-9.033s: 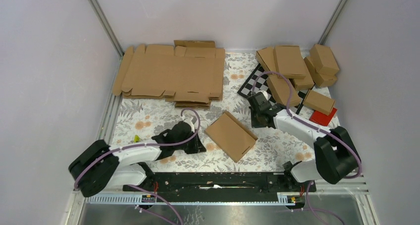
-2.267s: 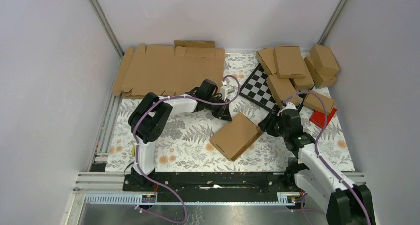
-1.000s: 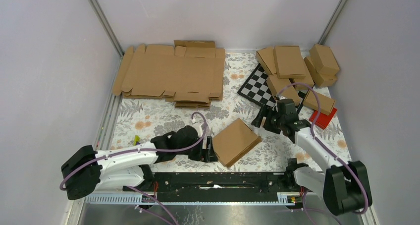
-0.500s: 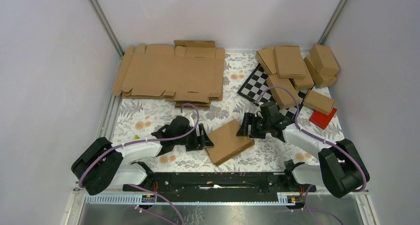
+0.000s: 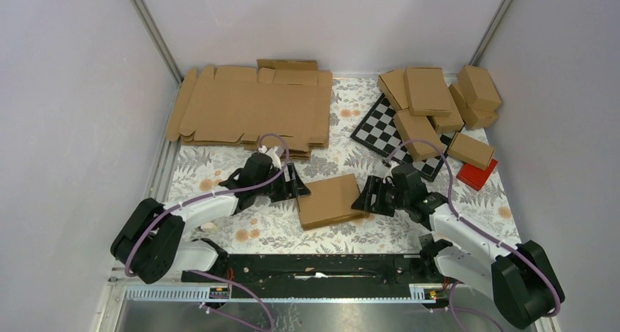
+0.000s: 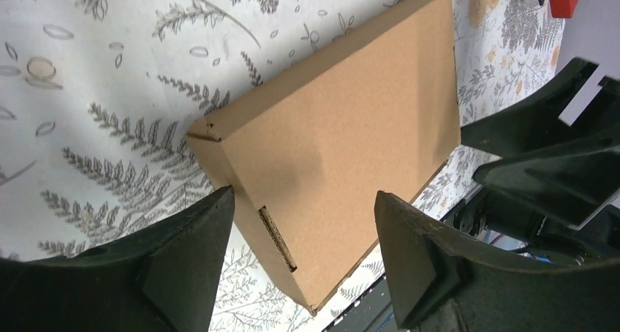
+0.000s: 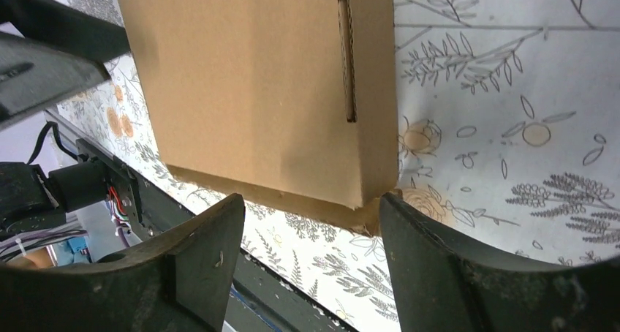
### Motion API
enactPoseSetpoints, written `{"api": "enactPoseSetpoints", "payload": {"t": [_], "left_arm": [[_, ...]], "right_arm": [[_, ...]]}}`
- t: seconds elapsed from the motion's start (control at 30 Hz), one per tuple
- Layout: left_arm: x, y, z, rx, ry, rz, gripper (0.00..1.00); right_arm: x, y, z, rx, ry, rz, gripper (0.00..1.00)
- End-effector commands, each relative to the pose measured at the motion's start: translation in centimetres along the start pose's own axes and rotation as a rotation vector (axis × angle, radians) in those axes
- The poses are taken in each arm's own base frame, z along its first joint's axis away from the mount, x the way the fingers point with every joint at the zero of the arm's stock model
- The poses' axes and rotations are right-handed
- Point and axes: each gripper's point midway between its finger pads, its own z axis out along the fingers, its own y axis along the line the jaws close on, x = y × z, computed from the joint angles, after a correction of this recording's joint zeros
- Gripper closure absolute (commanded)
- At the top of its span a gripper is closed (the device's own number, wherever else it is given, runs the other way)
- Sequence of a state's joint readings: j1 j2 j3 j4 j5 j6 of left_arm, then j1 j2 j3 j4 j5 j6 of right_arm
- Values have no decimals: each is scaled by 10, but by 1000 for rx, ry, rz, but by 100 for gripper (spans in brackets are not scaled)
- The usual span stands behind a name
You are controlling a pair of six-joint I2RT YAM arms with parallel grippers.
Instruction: Fold the paper box
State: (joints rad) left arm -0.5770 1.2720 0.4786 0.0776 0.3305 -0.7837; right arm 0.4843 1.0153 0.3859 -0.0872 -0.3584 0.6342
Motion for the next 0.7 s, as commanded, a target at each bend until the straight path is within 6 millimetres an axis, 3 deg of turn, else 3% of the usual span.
{"api": "enactPoseSetpoints", "payload": {"t": [0.0,0.2,0.37,0.53,0.67], "left_arm": [[-30,-22,5,64,-59,61,28],[-50,-27,9,32,-83,97,27],[-44,-17,-10,-39,-87,116,17],[-8,-21,-33,-15,-41,126,10],[43,-32,-38,20,32,165,15]], "right_arm": [[17,-1,-4,-12,43,39,26],[8,-2,-11,29,17,10,22],[-16,-5,-21,122,-29,-85,14],[-49,6,-19,165,-40,-207,12],[-75,25,-4,138,-16,-249,12]]}}
